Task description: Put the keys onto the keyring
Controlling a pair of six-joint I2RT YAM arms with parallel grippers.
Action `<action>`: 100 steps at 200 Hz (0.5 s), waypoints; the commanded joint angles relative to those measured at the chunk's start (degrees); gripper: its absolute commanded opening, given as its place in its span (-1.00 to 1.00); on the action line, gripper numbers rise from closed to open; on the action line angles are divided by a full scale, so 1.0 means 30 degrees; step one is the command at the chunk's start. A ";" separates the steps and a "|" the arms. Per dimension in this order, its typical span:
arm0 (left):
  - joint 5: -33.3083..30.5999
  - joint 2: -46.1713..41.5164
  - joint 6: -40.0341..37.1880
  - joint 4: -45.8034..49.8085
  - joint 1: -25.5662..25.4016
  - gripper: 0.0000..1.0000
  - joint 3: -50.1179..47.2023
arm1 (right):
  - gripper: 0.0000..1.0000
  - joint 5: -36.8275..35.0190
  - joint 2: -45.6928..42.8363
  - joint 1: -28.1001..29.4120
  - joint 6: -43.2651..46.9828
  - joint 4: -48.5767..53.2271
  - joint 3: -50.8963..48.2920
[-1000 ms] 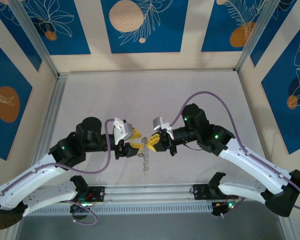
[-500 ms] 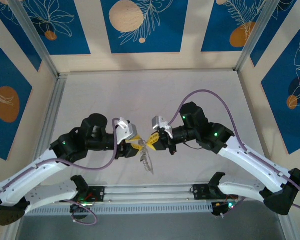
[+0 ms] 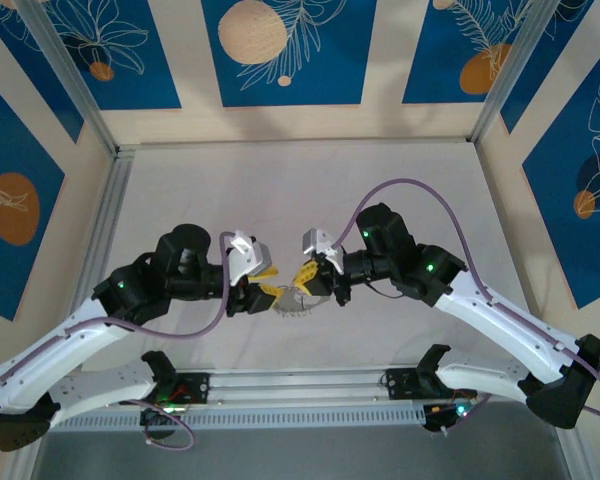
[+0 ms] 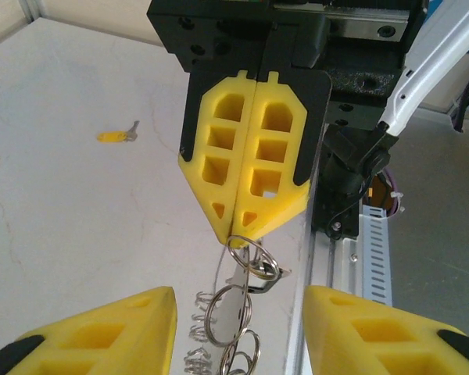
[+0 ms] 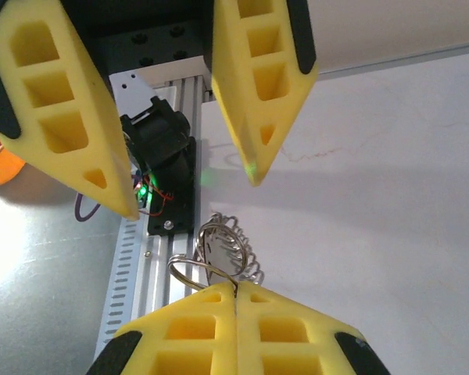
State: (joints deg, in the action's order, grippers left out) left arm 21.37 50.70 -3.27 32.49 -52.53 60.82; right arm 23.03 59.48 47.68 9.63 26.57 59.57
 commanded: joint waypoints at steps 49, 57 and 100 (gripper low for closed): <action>-0.0340 0.0857 0.1219 -0.1131 -0.0906 -0.16 0.0499 | -1.00 -0.1844 0.0209 0.0118 -0.0776 -0.1265 0.0184; -0.0606 0.1007 0.1239 -0.1083 -0.1044 -0.18 0.0578 | -1.00 -0.1838 0.0281 0.0102 -0.0801 -0.1324 0.0182; -0.1878 0.1943 0.1177 -0.0753 -0.1350 -0.30 0.1031 | -1.00 -0.1823 0.0358 0.0219 -0.0953 -0.1704 0.0082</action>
State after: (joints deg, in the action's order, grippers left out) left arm 18.59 55.64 -0.27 30.59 -55.75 61.17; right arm 17.65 60.88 47.75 7.84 24.21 59.57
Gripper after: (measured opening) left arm 0.366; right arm 0.049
